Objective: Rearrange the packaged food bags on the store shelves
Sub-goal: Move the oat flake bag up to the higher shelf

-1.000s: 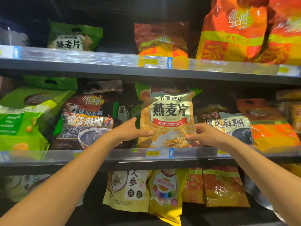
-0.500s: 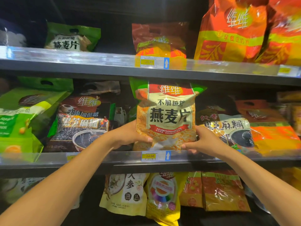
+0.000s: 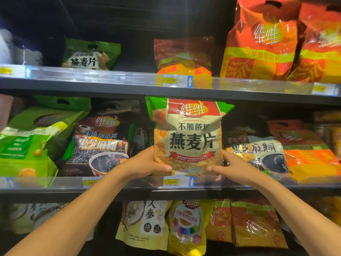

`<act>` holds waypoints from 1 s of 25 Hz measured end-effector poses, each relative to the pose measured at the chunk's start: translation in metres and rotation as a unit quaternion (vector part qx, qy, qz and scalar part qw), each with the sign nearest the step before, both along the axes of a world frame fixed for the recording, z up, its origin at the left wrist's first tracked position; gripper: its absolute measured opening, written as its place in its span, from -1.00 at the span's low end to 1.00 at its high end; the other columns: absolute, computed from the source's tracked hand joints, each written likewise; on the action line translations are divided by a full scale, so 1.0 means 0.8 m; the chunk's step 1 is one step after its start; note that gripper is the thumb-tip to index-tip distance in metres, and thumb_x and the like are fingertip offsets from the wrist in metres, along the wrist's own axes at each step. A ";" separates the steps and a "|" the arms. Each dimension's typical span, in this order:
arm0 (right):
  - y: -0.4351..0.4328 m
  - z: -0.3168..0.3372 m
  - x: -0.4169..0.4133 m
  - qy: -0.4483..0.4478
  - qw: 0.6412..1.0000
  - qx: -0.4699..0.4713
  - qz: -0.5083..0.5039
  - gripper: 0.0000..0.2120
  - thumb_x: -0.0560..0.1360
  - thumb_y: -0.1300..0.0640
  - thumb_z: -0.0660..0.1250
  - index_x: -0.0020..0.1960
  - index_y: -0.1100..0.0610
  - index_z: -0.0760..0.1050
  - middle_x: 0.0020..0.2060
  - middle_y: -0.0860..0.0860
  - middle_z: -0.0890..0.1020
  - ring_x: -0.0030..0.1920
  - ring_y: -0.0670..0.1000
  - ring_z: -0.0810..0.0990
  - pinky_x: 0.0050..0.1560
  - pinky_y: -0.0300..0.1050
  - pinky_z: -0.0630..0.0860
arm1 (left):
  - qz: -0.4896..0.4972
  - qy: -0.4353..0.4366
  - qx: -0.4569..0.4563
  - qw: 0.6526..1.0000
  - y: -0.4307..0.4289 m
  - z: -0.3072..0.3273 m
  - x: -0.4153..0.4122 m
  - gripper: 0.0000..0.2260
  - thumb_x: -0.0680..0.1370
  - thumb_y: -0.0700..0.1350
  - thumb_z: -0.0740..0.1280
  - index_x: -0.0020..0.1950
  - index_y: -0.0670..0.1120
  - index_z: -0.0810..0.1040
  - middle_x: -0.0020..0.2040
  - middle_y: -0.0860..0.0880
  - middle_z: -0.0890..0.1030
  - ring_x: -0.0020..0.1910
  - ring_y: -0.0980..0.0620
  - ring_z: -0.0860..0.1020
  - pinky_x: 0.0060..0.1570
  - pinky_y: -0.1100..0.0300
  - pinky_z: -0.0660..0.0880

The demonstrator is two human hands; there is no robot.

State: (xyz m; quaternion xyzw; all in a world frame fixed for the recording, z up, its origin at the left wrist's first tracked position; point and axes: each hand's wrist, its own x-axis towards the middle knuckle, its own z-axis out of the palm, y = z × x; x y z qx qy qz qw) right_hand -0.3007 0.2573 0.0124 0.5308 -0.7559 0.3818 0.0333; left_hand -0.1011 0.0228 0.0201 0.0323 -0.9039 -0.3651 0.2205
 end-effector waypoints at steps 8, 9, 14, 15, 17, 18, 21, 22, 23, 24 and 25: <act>0.010 -0.003 0.008 0.056 0.997 0.015 -0.046 -0.57 0.44 -0.40 0.37 0.14 -0.15 0.59 0.02 -0.21 0.69 -0.01 -0.10 0.67 0.01 -0.05 0.64 | -0.037 0.011 0.012 0.999 0.017 0.009 0.015 -0.55 0.58 -0.07 0.51 0.39 0.23 0.47 0.24 0.23 0.69 0.24 0.26 0.64 0.23 0.28 0.57; 0.008 0.004 0.011 0.035 0.999 0.014 -0.027 -0.62 0.45 -0.35 0.41 0.19 -0.23 0.52 0.04 -0.29 0.64 0.01 -0.18 0.62 0.01 -0.14 0.59 | -0.038 0.017 0.027 0.999 0.021 0.015 0.017 -0.60 0.59 -0.06 0.49 0.34 0.27 0.48 0.19 0.27 0.70 0.19 0.31 0.65 0.13 0.36 0.58; 0.007 -0.009 0.006 -0.008 0.999 -0.023 -0.023 -0.58 0.45 -0.05 0.57 0.27 -0.13 0.56 0.15 -0.16 0.69 0.12 -0.13 0.65 0.08 -0.18 0.58 | 0.052 -0.014 -0.031 0.998 0.019 0.007 0.017 -0.77 0.50 -0.01 0.53 0.08 -0.07 0.67 -0.30 0.18 0.66 -0.32 0.21 0.59 -0.24 0.30 0.48; 0.008 -0.018 0.007 -0.029 0.998 -0.042 -0.023 -0.52 0.42 -0.05 0.59 0.29 -0.07 0.56 0.13 -0.17 0.70 0.12 -0.13 0.65 0.10 -0.19 0.58 | 0.092 -0.026 -0.032 0.995 0.017 0.001 0.017 -0.80 0.48 -0.01 0.51 -0.05 -0.13 0.66 -0.42 0.13 0.55 -0.43 0.16 0.46 -0.34 0.26 0.39; 0.008 -0.028 0.011 -0.050 0.996 -0.075 -0.017 -0.51 0.41 -0.04 0.60 0.28 -0.03 0.54 0.06 -0.23 0.68 0.08 -0.20 0.62 0.04 -0.28 0.54 | 0.146 -0.025 -0.029 0.989 0.018 -0.004 0.019 -0.87 0.52 -0.12 0.45 -0.18 -0.15 0.63 -0.42 -0.05 0.58 -0.44 0.11 0.40 -0.39 0.17 0.40; 0.007 -0.029 0.012 -0.055 0.994 -0.088 -0.018 -0.53 0.42 -0.02 0.59 0.27 -0.02 0.54 0.04 -0.25 0.67 0.07 -0.23 0.61 0.02 -0.31 0.53 | 0.166 -0.024 -0.029 0.985 0.020 -0.005 0.019 -0.90 0.54 -0.18 0.42 -0.16 -0.18 0.62 -0.34 -0.17 0.63 -0.40 0.07 0.43 -0.37 0.10 0.45; 0.002 -0.025 0.017 -0.055 0.991 -0.123 -0.020 -0.48 0.43 -0.01 0.59 0.33 0.04 0.54 0.14 -0.15 0.71 0.15 -0.13 0.67 0.15 -0.14 0.62 | 0.230 -0.052 -0.058 0.970 0.030 -0.006 0.029 -0.81 0.59 -0.30 0.31 -0.23 -0.21 0.49 -0.34 -0.16 0.48 -0.37 -0.01 0.39 -0.40 0.15 0.35; 0.000 -0.022 0.020 -0.049 0.989 -0.137 -0.019 -0.47 0.44 0.01 0.59 0.35 0.06 0.54 0.15 -0.12 0.71 0.15 -0.14 0.66 0.17 -0.14 0.62 | 0.237 -0.037 -0.075 0.968 0.029 -0.003 0.033 -0.84 0.61 -0.28 0.33 -0.17 -0.13 0.50 -0.29 -0.10 0.50 -0.34 0.00 0.44 -0.39 0.19 0.38; -0.002 -0.017 0.026 -0.040 0.988 -0.146 -0.019 -0.50 0.45 0.05 0.58 0.34 0.09 0.54 0.14 -0.12 0.70 0.13 -0.20 0.65 0.14 -0.22 0.61 | 0.212 0.001 -0.080 0.974 0.025 -0.003 0.034 -0.88 0.62 -0.23 0.38 -0.04 -0.02 0.53 -0.19 -0.06 0.59 -0.27 0.01 0.53 -0.31 0.19 0.48; -0.003 -0.010 0.031 -0.032 0.987 -0.156 -0.021 -0.56 0.47 0.09 0.57 0.30 0.10 0.55 0.11 -0.13 0.69 0.09 -0.26 0.61 0.06 -0.33 0.57 | 0.186 0.051 -0.077 0.978 0.026 0.001 0.039 -0.81 0.61 -0.16 0.45 0.06 0.12 0.53 -0.06 0.00 0.66 -0.16 0.05 0.62 -0.21 0.17 0.57; -0.004 -0.002 0.040 -0.026 0.985 -0.170 -0.022 -0.60 0.48 0.12 0.56 0.27 0.09 0.55 0.08 -0.13 0.67 0.06 -0.30 0.59 -0.02 -0.40 0.54 | 0.145 0.097 -0.047 0.983 0.029 0.005 0.045 -0.71 0.58 -0.12 0.51 0.11 0.22 0.50 0.02 0.11 0.68 -0.07 0.17 0.65 -0.12 0.23 0.60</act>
